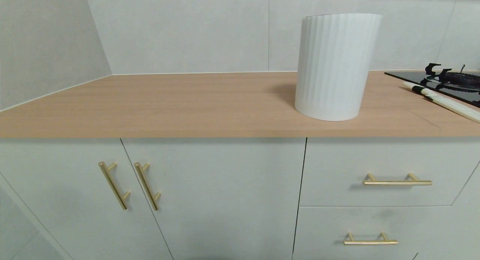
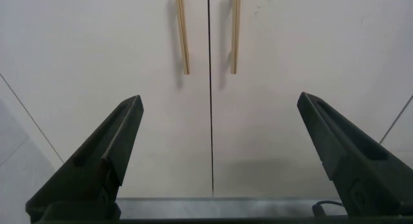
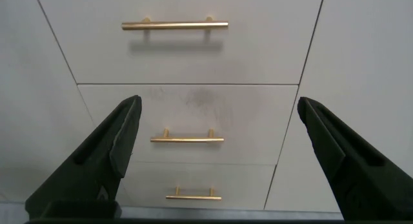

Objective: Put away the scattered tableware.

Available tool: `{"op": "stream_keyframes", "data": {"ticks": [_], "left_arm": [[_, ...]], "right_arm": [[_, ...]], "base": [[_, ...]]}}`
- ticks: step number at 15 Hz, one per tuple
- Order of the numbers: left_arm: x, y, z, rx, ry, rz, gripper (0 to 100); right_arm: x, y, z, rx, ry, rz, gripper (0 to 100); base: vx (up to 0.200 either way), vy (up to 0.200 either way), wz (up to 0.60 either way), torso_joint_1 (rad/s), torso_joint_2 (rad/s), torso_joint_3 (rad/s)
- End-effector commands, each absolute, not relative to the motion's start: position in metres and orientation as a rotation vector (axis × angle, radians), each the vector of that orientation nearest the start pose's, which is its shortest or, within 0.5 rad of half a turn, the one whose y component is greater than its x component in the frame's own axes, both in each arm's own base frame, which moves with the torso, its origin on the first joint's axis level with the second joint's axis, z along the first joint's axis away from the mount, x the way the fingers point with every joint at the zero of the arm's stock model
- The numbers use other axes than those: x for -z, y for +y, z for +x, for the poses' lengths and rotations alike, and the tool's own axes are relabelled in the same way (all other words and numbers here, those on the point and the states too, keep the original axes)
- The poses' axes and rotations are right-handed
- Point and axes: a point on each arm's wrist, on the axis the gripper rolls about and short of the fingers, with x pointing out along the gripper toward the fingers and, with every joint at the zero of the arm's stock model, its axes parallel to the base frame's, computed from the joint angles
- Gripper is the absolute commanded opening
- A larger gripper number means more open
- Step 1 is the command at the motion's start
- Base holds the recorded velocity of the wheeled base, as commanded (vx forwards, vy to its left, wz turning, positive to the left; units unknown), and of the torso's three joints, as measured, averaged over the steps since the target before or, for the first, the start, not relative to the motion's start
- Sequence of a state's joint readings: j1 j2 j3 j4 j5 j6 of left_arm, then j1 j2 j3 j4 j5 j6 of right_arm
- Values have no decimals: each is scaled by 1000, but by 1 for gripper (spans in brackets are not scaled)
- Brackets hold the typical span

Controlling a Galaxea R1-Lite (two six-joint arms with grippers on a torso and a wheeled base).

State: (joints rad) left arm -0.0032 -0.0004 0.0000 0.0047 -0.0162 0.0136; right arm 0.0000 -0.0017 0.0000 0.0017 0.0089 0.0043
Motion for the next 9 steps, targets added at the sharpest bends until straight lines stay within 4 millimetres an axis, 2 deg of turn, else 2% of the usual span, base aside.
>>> {"op": "stream_keyframes", "data": {"ticks": [1,9], "left_arm": [[-75,0,-23,20,4,14,100],[-75,0,-23,18,5,11,100]], "right_arm": [[-75,0,-23,-9,2,5,100],[-75,0,-23,-9,2,5,100]], "base": [[0,-200,0,2,-7,7],[0,-200,0,3,3,3]]}}
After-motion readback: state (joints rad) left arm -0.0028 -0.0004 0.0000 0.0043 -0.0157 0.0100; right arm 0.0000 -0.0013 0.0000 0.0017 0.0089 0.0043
